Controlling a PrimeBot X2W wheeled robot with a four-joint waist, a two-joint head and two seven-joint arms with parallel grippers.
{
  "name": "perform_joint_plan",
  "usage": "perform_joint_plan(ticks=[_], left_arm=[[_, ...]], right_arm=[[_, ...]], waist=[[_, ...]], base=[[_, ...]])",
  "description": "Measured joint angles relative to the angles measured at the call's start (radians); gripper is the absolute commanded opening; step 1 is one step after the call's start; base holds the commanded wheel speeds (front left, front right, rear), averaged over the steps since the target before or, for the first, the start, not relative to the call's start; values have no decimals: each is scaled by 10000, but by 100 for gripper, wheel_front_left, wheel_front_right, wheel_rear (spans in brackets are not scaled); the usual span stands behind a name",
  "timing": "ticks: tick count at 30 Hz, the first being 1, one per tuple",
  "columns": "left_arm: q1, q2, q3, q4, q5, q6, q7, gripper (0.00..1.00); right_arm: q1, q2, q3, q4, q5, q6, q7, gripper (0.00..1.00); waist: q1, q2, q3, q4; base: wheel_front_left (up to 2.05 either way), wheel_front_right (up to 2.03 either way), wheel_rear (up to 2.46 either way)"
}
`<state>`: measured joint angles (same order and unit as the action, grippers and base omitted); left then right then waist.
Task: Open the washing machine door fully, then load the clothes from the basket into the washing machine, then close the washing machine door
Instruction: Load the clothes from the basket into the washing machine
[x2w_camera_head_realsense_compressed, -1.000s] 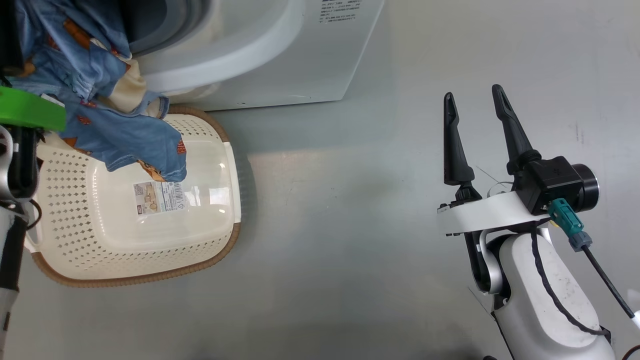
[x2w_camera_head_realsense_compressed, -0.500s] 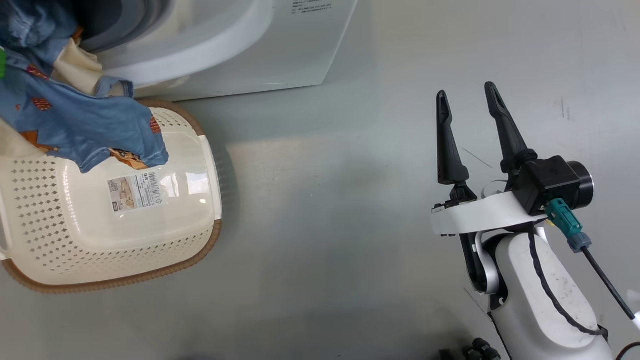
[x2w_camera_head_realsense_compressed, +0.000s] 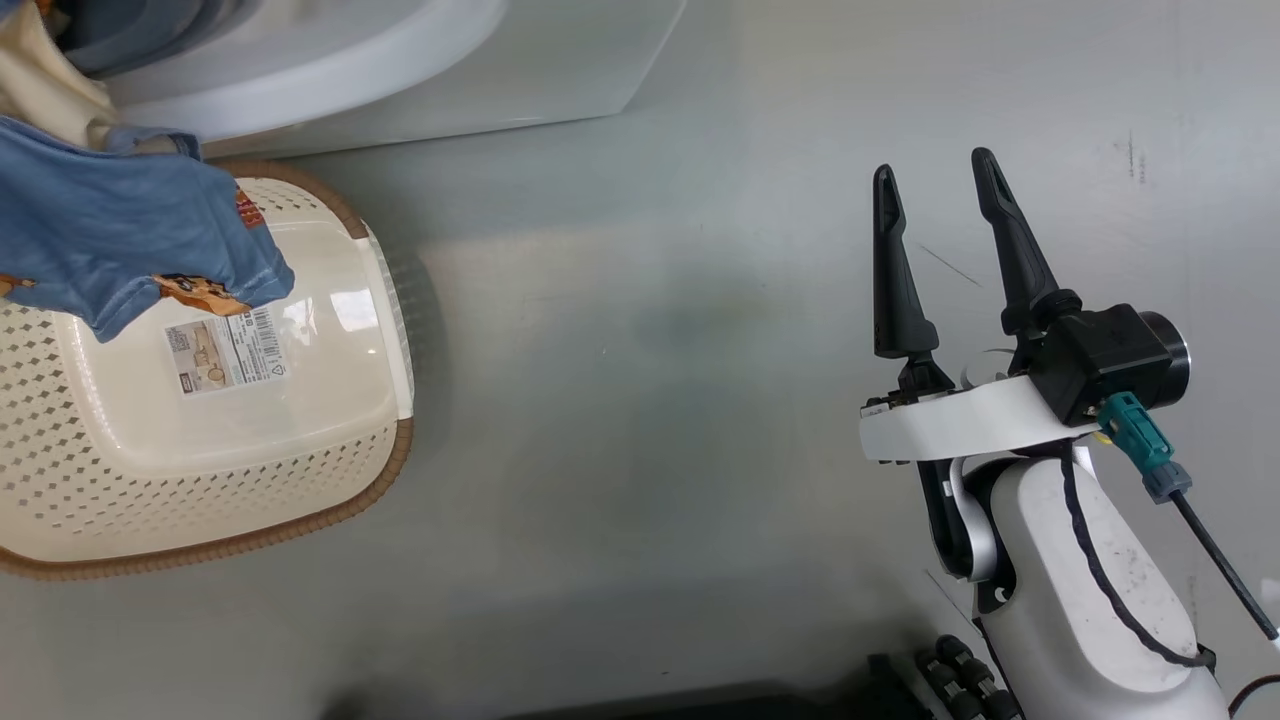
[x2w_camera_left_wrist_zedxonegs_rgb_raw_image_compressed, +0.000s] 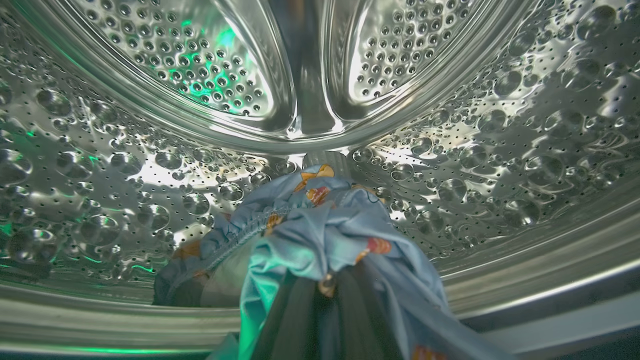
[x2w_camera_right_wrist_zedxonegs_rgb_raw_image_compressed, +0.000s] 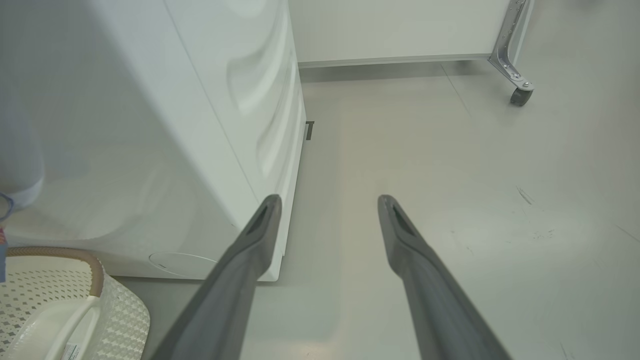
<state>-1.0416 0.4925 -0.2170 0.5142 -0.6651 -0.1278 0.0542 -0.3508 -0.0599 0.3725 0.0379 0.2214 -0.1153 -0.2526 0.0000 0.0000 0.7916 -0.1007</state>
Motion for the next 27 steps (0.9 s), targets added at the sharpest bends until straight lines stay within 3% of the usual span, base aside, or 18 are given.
perform_joint_plan(ticks=[13, 27], left_arm=[[-1378, 286, -40, 506, 6, -8, 585, 0], [-3173, 560, -280, -17, 1565, -6, -2100, 0]], right_arm=[[-235, 0, 203, -153, 159, -8, -2, 100], [-410, 2, 454, -196, 293, -27, -2, 100]], waist=[[0, 0, 911, -148], [0, 0, 1279, -404]], base=[[0, 0, 0], [0, 0, 0]])
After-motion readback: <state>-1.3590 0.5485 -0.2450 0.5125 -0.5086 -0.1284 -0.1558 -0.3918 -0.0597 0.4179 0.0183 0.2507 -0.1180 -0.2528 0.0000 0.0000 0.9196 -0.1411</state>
